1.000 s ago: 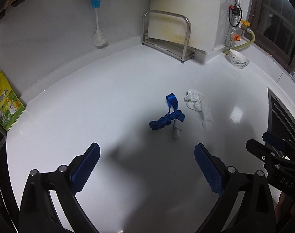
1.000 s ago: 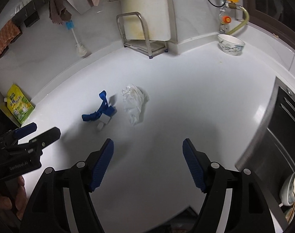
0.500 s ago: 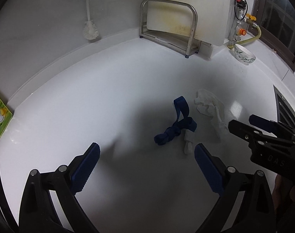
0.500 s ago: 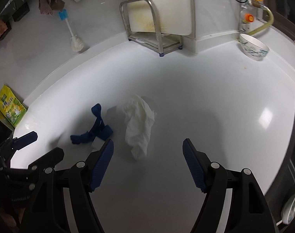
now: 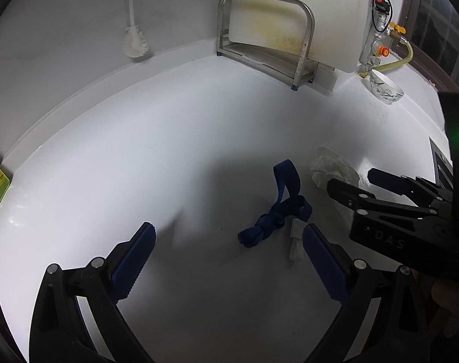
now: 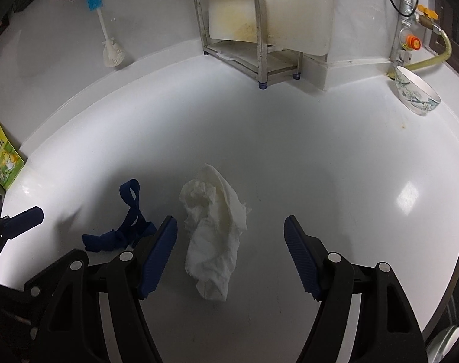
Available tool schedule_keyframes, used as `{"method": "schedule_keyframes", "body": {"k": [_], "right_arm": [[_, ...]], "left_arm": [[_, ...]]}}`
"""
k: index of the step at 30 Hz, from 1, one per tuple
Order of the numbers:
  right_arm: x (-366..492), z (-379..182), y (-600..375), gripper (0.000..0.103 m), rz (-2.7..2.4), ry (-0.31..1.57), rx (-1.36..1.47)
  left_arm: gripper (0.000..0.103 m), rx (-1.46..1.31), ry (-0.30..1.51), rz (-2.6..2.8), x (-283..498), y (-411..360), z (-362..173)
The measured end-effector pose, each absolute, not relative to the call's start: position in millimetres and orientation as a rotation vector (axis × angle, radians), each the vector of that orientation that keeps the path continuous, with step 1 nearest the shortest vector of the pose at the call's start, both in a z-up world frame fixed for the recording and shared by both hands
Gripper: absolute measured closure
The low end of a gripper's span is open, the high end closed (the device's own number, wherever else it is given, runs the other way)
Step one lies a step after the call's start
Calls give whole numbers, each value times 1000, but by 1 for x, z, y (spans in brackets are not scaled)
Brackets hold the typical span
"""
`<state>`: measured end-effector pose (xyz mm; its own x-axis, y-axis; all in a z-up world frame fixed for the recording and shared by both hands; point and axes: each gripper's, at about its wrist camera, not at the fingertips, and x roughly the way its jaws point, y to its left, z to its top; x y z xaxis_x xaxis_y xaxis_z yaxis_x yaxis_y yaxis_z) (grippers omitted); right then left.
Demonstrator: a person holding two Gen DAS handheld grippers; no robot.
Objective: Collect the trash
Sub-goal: 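Grasp the white tissue with the right tool while the left tool grasps the blue strap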
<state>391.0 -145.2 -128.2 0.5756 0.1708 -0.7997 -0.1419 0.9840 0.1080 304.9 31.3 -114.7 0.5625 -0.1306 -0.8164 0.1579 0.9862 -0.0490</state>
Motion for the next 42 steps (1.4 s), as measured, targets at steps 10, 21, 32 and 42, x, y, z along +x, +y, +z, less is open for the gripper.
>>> {"method": "schedule_keyframes", "body": {"k": [10,21,32,42], "right_arm": [[395,-130,-143,73,193,942,35],[373,-117,-172,87,137,906,121],[330,-111,-197,87,54,902,193],[304,-107,-197,87,25,903,217]], "left_arm": [[7,24,962,-175,304,27,-116],[7,39,970,-208,312,9,-130],[8,68,974,-203,324,-2,-151],[77,118,946,-208,313,-5,-144]]}}
